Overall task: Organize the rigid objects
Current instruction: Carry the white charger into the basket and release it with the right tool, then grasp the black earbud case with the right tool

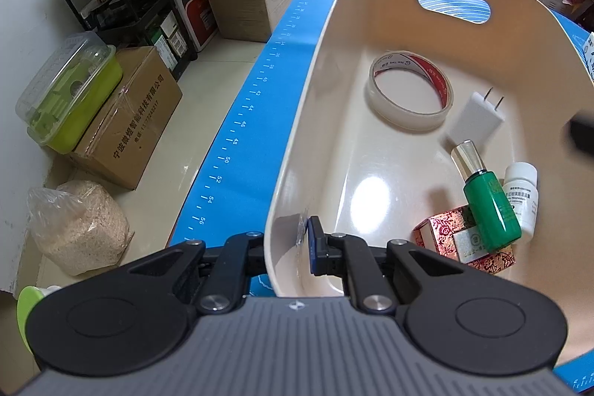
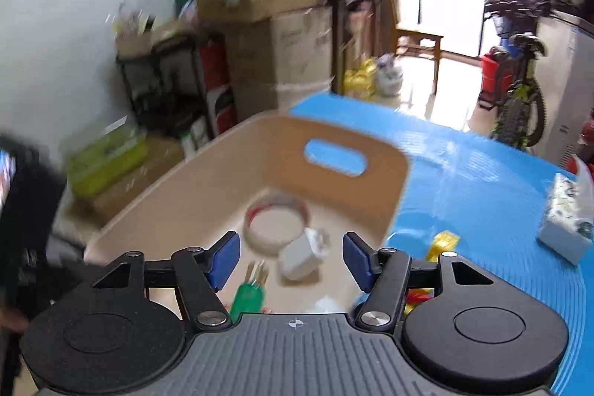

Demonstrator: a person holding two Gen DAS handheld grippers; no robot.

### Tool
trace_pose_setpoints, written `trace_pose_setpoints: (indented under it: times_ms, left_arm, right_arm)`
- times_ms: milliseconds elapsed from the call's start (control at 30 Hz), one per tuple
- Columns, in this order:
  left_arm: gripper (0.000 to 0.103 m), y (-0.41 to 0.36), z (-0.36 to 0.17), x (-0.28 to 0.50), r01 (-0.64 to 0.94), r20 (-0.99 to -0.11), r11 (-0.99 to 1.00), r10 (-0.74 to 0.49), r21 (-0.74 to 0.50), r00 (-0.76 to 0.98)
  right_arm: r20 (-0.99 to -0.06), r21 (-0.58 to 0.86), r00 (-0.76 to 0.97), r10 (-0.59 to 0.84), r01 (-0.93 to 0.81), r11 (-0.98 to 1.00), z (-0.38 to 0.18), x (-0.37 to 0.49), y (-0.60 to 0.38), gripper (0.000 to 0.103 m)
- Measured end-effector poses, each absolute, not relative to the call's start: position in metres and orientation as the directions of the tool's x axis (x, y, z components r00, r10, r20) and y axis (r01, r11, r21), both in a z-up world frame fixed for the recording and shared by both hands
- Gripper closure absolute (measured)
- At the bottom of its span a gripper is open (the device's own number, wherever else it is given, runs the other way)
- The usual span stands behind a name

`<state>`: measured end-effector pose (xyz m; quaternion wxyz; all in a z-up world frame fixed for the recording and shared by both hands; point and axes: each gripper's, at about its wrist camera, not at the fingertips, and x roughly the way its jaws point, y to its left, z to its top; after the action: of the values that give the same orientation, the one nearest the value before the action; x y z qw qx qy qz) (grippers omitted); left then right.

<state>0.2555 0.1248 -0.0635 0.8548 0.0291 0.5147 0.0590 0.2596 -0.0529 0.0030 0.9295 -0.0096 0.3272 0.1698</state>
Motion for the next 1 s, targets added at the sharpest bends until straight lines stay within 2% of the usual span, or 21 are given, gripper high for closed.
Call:
trace_pose_setpoints:
  times_ms: [200,500,767,1000]
  left_arm:
    - [0.088,0.126,-0.063,0.255,-0.071,-0.877,0.991,0.132,0.112,0.463]
    - [0.088,0.127,-0.063,0.255,-0.073,-0.877,0.991,0.134,0.113,0.462]
    - [0.088,0.127,-0.063,0.255,-0.073,-0.877,0.991,0.135,0.115,0.462]
    - [0.087,0.127,-0.063,0.255,-0.072,-0.877,0.991,0.134,0.114,0.462]
  right_arm:
    - [-0.583,0.093,0.772,0.253,-0.246,0.965,0.011,0.266,-0.087,0.034]
    - [-0.641,0.030,0.752,0.152,-0.173,0.984,-0.022,0.279,-0.124,0.034]
    - [-0.735,0.022,0.643,0.214,-0.293,0.956,-0.063,0.284,-0.127,0.034]
    - [-0.757,-0.005,0.596,0.266,-0.413,0.911,-0.089,0.287,-0.111,0.037]
